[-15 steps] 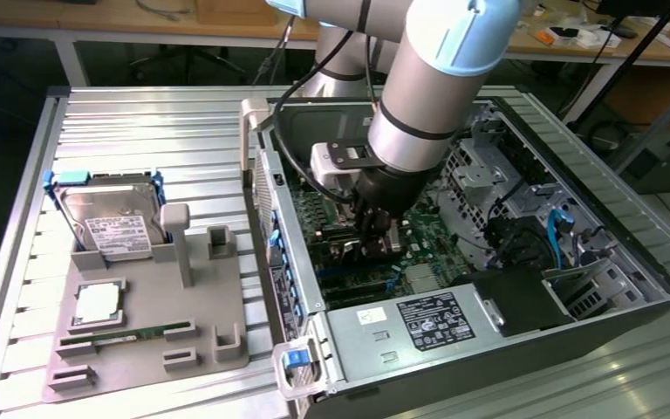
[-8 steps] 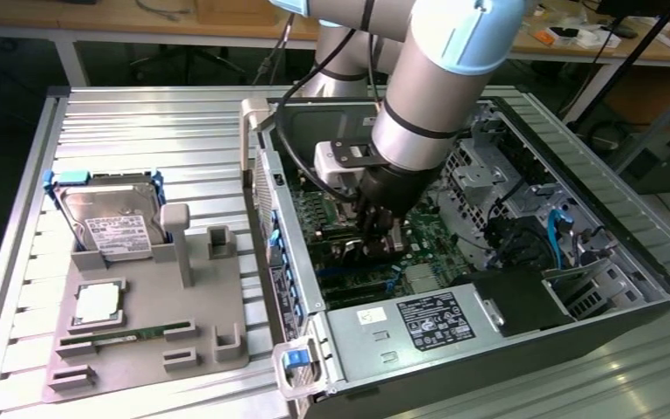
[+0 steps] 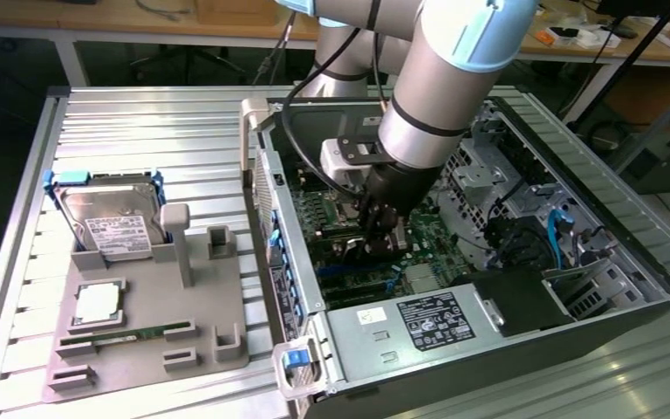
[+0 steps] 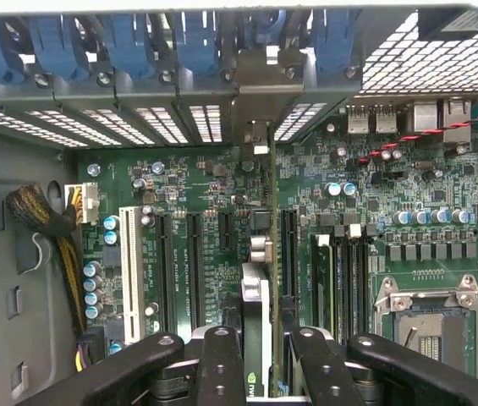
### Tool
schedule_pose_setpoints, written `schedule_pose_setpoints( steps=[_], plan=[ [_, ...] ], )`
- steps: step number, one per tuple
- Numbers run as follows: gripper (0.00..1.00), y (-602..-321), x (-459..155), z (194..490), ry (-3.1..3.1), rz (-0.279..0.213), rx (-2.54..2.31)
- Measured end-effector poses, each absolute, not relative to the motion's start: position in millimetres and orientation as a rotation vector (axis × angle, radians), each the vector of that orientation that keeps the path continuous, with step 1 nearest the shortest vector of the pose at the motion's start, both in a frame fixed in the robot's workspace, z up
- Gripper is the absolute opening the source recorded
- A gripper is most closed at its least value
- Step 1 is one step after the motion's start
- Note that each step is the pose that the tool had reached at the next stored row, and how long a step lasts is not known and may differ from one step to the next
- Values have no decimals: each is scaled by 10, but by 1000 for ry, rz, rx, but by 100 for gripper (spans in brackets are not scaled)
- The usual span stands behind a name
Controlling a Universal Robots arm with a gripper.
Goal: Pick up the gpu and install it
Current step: 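Insert the gpu into the slot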
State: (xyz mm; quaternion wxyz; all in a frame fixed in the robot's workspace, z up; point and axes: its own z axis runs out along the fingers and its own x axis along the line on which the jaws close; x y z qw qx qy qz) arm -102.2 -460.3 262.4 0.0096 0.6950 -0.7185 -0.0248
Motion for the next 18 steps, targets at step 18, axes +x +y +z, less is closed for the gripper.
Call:
schedule_pose_setpoints(
  steps=[18],
  plan=[
    [27, -4600, -1023, 2611, -2243, -78, 2170]
  ],
)
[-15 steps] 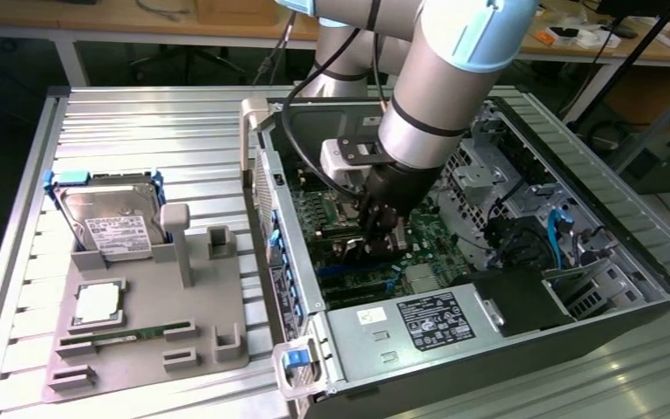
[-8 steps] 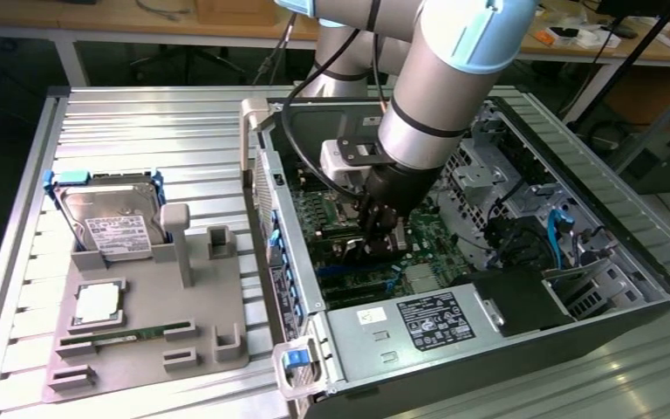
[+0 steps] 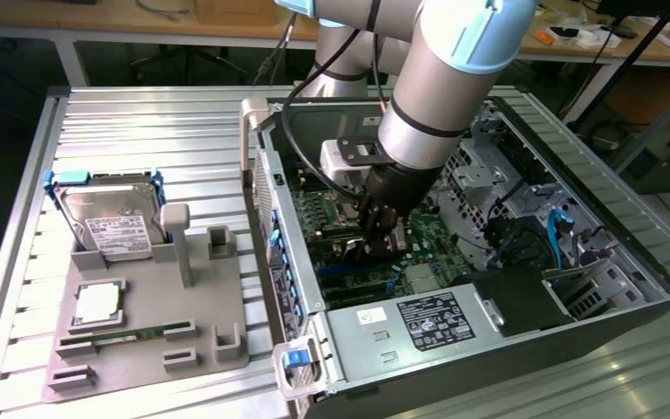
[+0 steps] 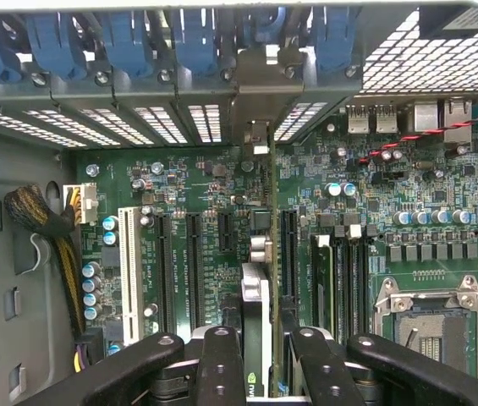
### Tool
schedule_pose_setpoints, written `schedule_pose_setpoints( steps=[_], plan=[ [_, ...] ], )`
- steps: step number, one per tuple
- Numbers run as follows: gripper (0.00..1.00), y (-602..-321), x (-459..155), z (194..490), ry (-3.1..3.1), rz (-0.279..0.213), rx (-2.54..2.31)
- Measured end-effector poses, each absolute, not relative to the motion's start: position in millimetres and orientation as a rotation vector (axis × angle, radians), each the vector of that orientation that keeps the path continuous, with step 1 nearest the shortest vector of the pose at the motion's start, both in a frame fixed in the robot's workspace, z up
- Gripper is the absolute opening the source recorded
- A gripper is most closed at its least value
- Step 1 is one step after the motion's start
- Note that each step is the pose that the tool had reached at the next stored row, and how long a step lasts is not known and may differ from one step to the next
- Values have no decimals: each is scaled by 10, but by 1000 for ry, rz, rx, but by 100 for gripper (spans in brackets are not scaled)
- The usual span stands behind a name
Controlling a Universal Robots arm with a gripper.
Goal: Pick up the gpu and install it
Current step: 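Insert the gpu into the slot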
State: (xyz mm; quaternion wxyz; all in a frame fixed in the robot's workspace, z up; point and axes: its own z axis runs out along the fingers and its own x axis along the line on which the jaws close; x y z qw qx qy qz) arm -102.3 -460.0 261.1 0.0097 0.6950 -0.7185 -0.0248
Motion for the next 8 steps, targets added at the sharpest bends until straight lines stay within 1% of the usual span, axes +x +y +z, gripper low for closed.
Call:
schedule_pose_setpoints(
  steps=[8],
  plan=[
    [27, -4600, -1024, 2522, -2244, -78, 2170]
  ],
)
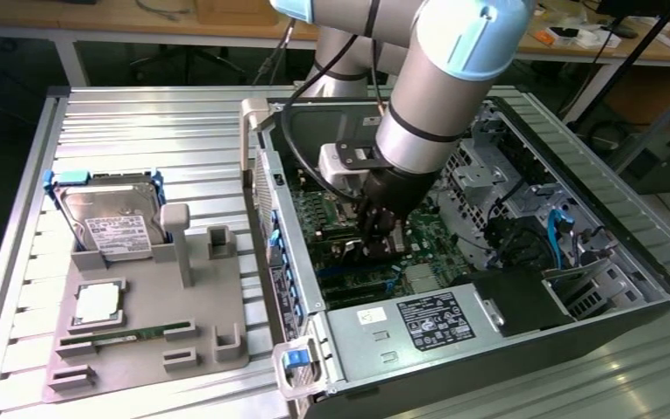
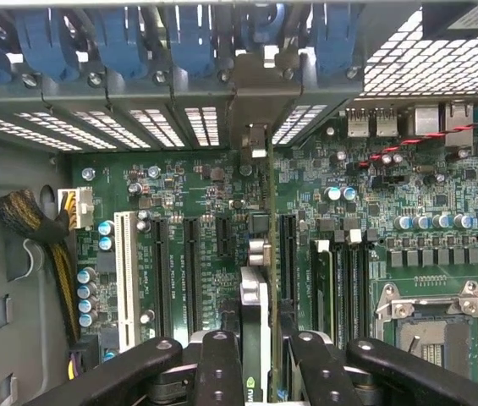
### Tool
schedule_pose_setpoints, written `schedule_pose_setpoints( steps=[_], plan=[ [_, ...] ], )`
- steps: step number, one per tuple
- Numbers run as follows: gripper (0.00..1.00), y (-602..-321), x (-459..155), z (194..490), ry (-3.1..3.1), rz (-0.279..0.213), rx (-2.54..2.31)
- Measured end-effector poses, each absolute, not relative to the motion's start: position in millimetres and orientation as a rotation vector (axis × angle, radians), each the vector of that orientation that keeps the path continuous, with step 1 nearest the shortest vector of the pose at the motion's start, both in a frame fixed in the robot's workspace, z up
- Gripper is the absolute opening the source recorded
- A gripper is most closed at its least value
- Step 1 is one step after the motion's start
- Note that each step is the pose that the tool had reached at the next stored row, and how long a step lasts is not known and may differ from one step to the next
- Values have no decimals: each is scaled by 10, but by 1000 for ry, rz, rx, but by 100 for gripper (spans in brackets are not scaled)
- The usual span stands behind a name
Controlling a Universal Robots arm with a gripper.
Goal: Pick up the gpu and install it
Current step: 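Insert the gpu into the slot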
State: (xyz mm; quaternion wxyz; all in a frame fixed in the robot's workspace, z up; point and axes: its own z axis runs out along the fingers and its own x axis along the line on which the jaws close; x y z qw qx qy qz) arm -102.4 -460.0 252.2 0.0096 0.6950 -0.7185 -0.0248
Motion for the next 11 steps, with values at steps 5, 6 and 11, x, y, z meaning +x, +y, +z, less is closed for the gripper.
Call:
schedule_pose_setpoints(
  steps=[5, 6, 11],
  plan=[
    [27, -4600, -1024, 2484, -2243, -77, 2170],
    [27, -4600, -1024, 2483, -2243, -77, 2170],
    [27, -4600, -1024, 2560, -2243, -78, 2170]
  ],
)
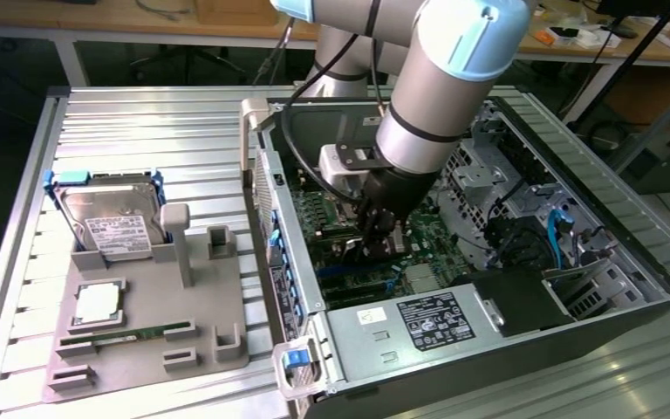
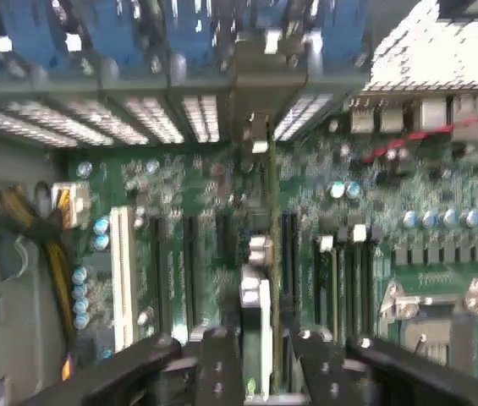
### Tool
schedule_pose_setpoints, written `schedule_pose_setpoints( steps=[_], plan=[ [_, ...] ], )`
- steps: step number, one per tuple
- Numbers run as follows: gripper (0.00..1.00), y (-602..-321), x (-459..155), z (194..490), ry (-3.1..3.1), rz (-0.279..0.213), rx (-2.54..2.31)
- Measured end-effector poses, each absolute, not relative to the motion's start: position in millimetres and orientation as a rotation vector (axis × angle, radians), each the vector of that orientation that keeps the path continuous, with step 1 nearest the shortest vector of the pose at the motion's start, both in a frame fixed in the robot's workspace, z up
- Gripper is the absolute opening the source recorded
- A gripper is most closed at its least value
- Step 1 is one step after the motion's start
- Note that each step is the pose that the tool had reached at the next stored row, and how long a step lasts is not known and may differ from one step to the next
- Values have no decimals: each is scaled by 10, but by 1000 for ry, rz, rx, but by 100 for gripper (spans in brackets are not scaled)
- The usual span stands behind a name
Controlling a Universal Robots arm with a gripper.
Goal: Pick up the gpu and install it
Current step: 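Insert the gpu into the slot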
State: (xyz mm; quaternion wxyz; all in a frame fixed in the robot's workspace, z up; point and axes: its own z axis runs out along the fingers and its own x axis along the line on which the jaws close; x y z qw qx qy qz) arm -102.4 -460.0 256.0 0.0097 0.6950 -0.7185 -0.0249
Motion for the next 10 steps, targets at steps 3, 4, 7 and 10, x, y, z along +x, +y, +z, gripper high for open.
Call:
schedule_pose_setpoints(
  steps=[3, 4, 7, 10],
  plan=[
    [27, -4600, -1024, 2593, -2244, -78, 2170],
    [27, -4600, -1024, 2593, -2243, -78, 2170],
    [27, -4599, -1025, 2593, -2243, -78, 2170],
    [27, -4597, -1024, 2582, -2243, -78, 2170]
  ],
)
